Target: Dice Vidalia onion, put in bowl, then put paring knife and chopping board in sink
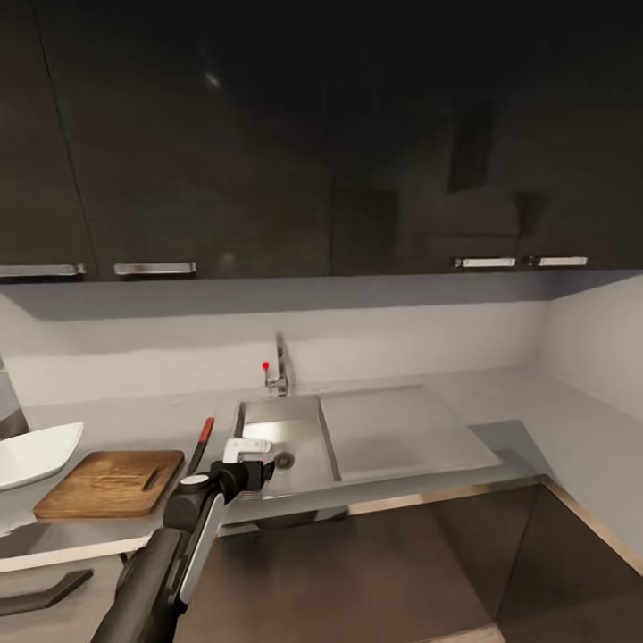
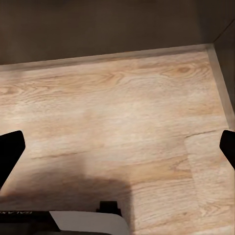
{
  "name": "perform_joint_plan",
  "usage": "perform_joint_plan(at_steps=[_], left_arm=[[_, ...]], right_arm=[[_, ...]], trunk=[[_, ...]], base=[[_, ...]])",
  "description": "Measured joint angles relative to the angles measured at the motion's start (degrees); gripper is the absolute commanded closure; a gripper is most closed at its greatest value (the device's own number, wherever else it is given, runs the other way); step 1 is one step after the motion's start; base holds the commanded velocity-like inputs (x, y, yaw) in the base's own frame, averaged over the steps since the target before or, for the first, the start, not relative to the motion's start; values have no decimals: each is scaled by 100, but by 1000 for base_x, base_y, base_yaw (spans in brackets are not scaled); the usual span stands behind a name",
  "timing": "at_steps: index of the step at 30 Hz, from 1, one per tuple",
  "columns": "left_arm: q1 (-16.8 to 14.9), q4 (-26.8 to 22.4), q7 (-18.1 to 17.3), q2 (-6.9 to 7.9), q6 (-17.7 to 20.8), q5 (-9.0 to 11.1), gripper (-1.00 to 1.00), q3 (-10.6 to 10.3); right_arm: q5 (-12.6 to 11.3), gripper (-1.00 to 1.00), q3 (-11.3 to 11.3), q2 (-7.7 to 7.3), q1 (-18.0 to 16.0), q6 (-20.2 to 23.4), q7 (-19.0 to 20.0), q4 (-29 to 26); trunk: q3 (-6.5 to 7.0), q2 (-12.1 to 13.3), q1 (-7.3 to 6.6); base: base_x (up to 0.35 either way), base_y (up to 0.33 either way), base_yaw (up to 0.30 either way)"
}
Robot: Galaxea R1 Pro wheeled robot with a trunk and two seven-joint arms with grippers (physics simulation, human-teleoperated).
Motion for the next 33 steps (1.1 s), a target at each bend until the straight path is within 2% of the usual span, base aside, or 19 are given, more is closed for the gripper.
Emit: perform_joint_plan(at_steps=[11, 26, 33], left_arm=[[2, 589, -7, -1, -25, -3, -100, 2], [0, 1245, 34, -47, -26, -27, -100, -26], [-55, 1463, 237, -63, -19, -26, -100, -19]], right_arm=[[0, -100, 0, 4, 0, 0, 0, 0], [0, -100, 0, 5, 0, 0, 0, 2], [0, -100, 0, 5, 0, 0, 0, 8]], trunk=[[0, 1, 1], [0, 1, 3], [1, 1, 3]], base=[[323, 0, 0], [27, 0, 0], [0, 0, 0]])
